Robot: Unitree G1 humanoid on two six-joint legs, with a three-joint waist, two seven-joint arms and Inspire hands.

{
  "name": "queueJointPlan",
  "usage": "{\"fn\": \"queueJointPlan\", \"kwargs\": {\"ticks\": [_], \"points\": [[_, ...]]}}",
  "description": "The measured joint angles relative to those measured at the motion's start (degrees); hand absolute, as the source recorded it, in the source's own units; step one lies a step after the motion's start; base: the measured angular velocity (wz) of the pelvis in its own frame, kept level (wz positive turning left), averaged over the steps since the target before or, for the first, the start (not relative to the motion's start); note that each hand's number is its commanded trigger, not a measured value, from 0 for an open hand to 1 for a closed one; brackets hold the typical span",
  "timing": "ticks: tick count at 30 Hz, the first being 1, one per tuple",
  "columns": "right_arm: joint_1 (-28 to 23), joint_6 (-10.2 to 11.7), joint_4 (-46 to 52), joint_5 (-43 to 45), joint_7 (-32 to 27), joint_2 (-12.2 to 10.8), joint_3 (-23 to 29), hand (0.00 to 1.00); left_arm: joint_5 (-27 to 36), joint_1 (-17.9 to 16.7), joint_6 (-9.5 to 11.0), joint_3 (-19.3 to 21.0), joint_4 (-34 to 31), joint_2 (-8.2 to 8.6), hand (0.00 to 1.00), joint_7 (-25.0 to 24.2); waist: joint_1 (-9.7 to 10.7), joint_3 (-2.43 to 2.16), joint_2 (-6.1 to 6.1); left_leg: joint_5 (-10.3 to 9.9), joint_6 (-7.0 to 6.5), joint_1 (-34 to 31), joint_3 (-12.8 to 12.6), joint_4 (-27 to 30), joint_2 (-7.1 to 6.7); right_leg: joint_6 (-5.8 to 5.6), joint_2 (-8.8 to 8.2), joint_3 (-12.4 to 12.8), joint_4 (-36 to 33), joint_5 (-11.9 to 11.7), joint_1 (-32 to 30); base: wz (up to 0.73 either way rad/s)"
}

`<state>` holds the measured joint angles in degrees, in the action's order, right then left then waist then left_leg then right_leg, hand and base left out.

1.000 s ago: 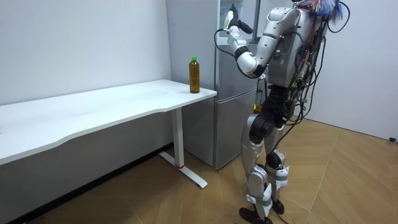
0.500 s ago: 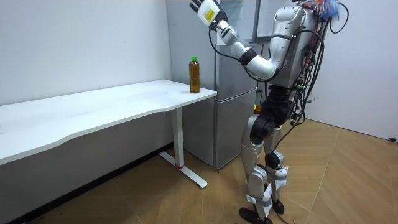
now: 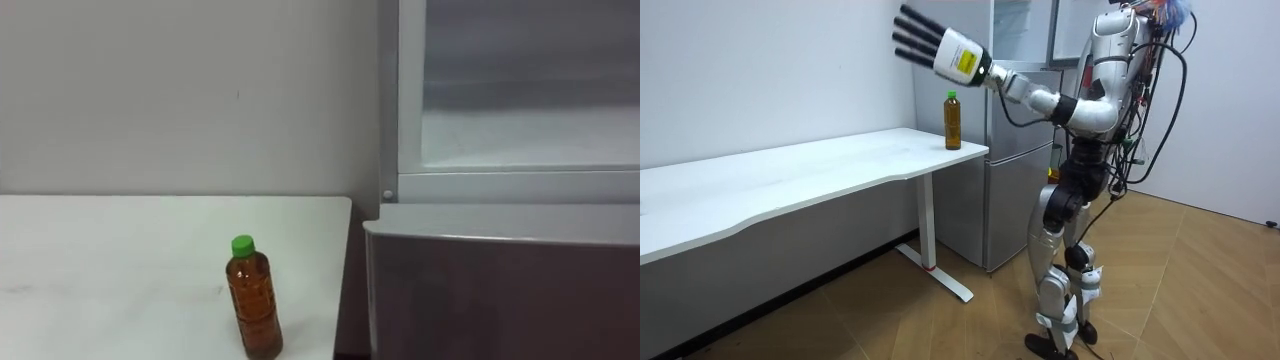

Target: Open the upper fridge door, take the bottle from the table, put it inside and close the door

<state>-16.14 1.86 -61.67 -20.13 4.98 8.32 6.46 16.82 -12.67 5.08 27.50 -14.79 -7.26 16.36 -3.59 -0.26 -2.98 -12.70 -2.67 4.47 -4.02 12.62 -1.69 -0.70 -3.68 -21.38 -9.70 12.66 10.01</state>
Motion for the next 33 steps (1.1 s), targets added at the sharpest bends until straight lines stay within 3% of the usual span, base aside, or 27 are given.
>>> {"fn": "queueJointPlan", "kwargs": {"ticks": [6, 11, 16, 20, 33], "points": [[0.3, -0.8, 0.1, -0.3, -0.3, -0.1, 0.5, 0.00, 9.7, -3.3, -0.1, 0.0, 11.9, 0.00, 0.00, 3.7, -0.1, -0.05, 0.52, 0.0, -0.03, 0.4, -0.4, 0.1, 0.00, 0.00, -0.01, 0.6, -0.1, 0.0, 0.0, -0.04], [-0.5, -0.8, 0.6, 0.3, -0.6, 0.1, 1.0, 0.00, 10.6, -5.0, -0.1, -2.1, 26.0, 0.19, 0.00, 5.7, 0.0, 0.05, 1.34, 0.0, -0.05, 1.0, -0.5, -0.1, -0.02, 0.02, 0.02, 1.1, 0.0, 0.1, 0.4, -0.02], [-1.3, -0.8, 1.5, 0.3, -0.6, 0.1, 1.5, 0.00, 13.3, -5.8, 0.0, -5.6, 35.7, 1.01, 0.00, 5.9, 0.1, -0.06, 1.22, -0.5, -0.23, 0.8, -0.6, 0.1, 0.00, -0.03, 0.02, 1.5, -0.1, 0.1, 0.3, 0.00], [-1.6, -0.6, 1.6, 0.4, -0.4, 0.2, 1.6, 0.00, 13.0, -5.2, 0.3, -7.4, 46.3, 1.07, 0.00, 5.3, 0.4, 0.02, 1.22, -0.5, -0.26, 1.6, -0.7, 0.0, -0.03, -0.08, -0.01, 1.5, -0.3, 0.1, 1.0, 0.00], [-1.3, -0.7, 1.2, 2.5, 1.5, 0.4, 1.5, 0.00, 9.4, -5.6, 0.0, -12.2, 62.6, 1.58, 0.00, 1.8, 0.9, 0.15, 2.11, -0.6, -0.33, 1.7, -1.2, 0.0, 0.05, -0.07, 0.12, 2.7, 0.0, 0.2, 0.9, -0.01]]}}
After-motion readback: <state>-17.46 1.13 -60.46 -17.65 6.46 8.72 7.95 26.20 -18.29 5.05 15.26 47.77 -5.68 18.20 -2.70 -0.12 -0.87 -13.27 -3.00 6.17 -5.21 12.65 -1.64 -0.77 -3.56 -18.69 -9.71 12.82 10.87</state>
